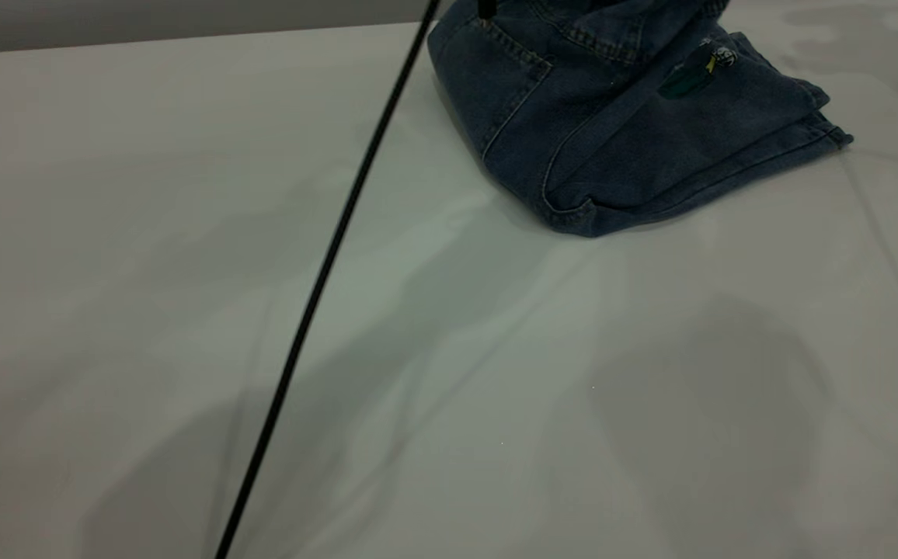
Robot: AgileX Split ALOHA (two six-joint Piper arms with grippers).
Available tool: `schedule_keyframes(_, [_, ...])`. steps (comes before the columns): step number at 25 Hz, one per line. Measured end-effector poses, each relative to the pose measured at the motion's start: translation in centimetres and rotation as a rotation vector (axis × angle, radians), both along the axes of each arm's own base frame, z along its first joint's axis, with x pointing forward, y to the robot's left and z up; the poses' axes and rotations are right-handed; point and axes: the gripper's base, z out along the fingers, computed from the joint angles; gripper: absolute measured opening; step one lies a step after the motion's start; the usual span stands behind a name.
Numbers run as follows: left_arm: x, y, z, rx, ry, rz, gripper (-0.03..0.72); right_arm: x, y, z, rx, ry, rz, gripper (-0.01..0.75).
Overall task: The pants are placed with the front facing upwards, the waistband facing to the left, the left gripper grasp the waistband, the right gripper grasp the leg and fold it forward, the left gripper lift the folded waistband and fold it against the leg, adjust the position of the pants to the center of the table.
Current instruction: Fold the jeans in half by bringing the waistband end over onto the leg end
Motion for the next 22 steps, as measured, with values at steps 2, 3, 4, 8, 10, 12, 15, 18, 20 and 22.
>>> schedule_keyframes(2, [-0.1,-0.2,-0.1,-0.001,-0.007,0.018,0.099,0.0,0.0,0.0,0.006,-0.001,0.000,0.483])
schedule_keyframes(3, [0.0,-0.1,-0.1,-0.013,0.001,0.033,0.121,0.0,0.1,0.0,0.007,0.000,0.001,0.483])
schedule_keyframes(4, [0.0,-0.1,-0.1,-0.033,0.019,0.044,0.153,0.0,0.1,0.0,0.007,0.000,0.001,0.483])
schedule_keyframes(8, [0.2,-0.1,0.0,-0.107,0.088,0.091,0.328,0.0,0.1,0.0,0.007,0.000,0.001,0.483])
schedule_keyframes(10, [0.2,0.0,0.0,-0.128,0.108,0.112,0.412,0.0,0.1,0.0,0.011,0.000,0.001,0.483])
schedule_keyframes(12, [0.2,0.0,0.0,-0.129,0.109,0.107,0.480,0.0,0.1,0.0,0.012,0.000,0.001,0.483])
schedule_keyframes(15, [0.1,-0.1,0.1,-0.134,0.112,0.092,0.522,0.0,0.1,0.0,0.011,0.000,0.001,0.483])
schedule_keyframes(18, [0.1,-0.2,0.2,-0.138,0.108,0.093,0.531,0.0,0.1,0.0,0.011,0.000,0.001,0.483])
schedule_keyframes(20, [0.3,-0.3,1.0,-0.153,0.092,0.090,0.531,0.0,0.1,0.0,0.012,0.000,0.001,0.483])
schedule_keyframes(22, [0.4,-0.4,2.1,-0.177,0.067,0.087,0.531,0.0,0.2,0.0,0.019,-0.001,0.001,0.483])
